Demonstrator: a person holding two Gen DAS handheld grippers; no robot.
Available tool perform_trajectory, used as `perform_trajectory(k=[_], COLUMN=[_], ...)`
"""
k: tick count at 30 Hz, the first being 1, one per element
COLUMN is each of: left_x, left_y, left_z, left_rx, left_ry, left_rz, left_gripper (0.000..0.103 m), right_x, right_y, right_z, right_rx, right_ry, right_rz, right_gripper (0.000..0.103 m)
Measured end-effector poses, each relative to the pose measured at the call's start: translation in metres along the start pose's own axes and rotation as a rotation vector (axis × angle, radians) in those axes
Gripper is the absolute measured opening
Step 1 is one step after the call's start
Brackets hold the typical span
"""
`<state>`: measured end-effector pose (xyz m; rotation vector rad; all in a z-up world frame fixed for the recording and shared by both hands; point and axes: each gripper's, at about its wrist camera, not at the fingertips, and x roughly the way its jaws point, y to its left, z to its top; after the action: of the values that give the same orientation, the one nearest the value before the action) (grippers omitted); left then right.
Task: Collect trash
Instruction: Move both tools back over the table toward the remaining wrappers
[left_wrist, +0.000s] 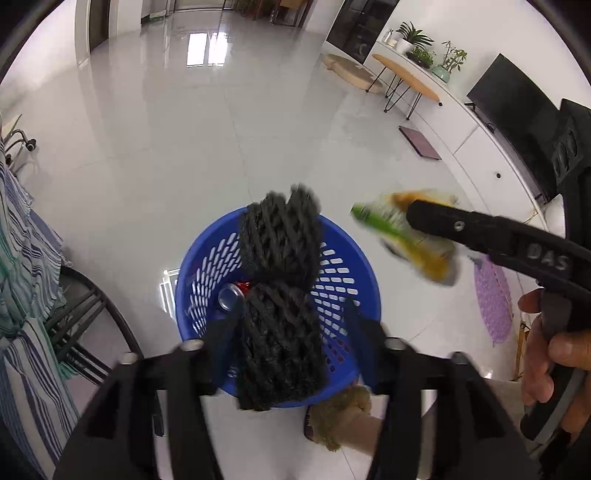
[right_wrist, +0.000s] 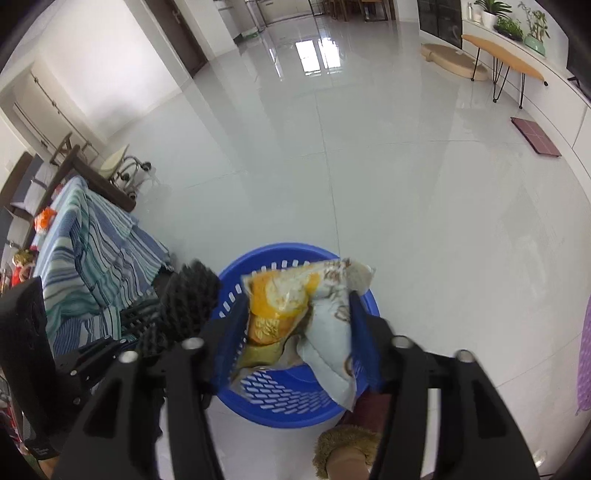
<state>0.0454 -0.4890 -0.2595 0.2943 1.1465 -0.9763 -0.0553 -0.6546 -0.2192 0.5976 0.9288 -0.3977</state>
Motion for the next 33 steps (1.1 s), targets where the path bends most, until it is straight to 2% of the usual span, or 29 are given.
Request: perform_trajectory(k=[1,4,8,11,12,15,18,22,28,33], left_x=[-0.004,-0.028,-0.089,-0.137,-0.151,-0.185,-0.213,-0.243,-0.288,-0.320], left_y=[0.001,0.000,-0.006,-0.011,-0.010,0.000,0.030,0.085,0.179,0.243], left_z=[-0.001,-0.004,-0.014,-0.029,-0.035,-0.053,-0.071,-0.104,-0.163,-0.186], left_rx=[0.004,0.017,0.036,0.073,0.087,0.094,0.043,-0.057,-0.203,-0.287], left_ry=[-0.012,-0.053,-0.161,-0.254,-0.272,-0.291,-0.300,-0.292,-0.262,-0.248], left_rz=[0.015,0.054,0.078,0.112,0.130,0.172,0.217,0.311,0.456,0.525], left_gripper=[0.073,0.083,0.094,0.098,0.098,0.098,0.098,0.098,0.098,0.098], right_x=[-0.004,-0.020,-0.047,-0.067,-0.071,-0.080,-0.085,-0.079,-0.055,-0.040], right_y=[-0.001,0.004,0.021,0.049,0.059,0.095,0.138,0.191,0.294,0.373], right_z=[0.001,0.002,-0.001,-0.008,-0.010,-0.020,-0.035,-0.058,-0.102,-0.121], right_rx=[0.001,-0.021,-0.054,-0.136,-0.167,-0.271,-0.375,-0.422,-0.556,-0.680], right_ry=[-0.016,-0.079,-0.195,-0.307,-0.334,-0.377,-0.411,-0.366,-0.219,-0.101], right_rz=[0.006,-0.015,-0.023,-0.037,-0.035,-0.020,0.029,0.125,0.239,0.331], right_gripper=[0.070,0.074,0.089,0.098,0.098,0.098,0.098,0.098,0.098,0.098])
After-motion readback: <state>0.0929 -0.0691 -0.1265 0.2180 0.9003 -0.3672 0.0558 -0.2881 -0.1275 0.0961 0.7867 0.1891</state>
